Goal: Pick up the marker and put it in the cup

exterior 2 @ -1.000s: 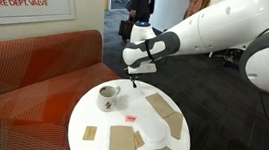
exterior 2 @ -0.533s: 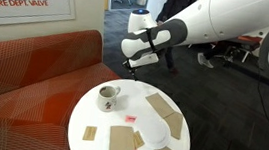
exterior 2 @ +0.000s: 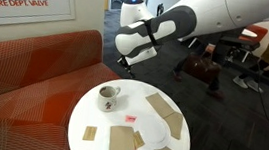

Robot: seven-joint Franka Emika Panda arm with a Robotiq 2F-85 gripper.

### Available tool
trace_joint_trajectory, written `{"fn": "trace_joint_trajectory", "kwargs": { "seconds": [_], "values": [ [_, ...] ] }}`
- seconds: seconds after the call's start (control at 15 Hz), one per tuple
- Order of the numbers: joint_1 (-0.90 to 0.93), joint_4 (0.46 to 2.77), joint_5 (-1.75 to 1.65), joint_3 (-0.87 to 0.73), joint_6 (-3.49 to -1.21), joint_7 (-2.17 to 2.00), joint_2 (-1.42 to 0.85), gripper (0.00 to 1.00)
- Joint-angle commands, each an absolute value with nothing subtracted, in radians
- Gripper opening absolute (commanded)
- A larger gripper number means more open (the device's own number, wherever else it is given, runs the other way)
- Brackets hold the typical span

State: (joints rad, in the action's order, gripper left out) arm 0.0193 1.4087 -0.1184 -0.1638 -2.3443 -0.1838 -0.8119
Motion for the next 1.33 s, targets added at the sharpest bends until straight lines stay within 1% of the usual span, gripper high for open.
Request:
{"fn": "trace_joint_trajectory", "kwargs": {
  "seconds": [0.0, 0.07, 0.13, 0.47, 0.53, 0.73, 1.07, 1.27],
  "values": [
    [0.048, 1.510, -0.152, -0.154, -2.350, -0.173, -0.714, 0.03],
    [0.052, 1.515, -0.153, -0.150, -2.339, -0.171, -0.706, 0.03],
    [0.041, 1.442, -0.141, -0.151, -2.341, -0.187, -0.770, 0.11],
    [0.049, 1.470, -0.144, -0.147, -2.340, -0.188, -0.746, 0.11],
    [0.049, 1.471, -0.144, -0.147, -2.341, -0.188, -0.746, 0.03],
    [0.005, 1.467, -0.101, -0.100, -2.404, -0.129, -0.760, 0.03],
    [-0.082, 1.478, -0.022, 0.005, -2.530, 0.043, -0.758, 0.03],
    [-0.166, 1.481, 0.066, 0.119, -2.589, 0.239, -0.761, 0.03]
  ]
}}
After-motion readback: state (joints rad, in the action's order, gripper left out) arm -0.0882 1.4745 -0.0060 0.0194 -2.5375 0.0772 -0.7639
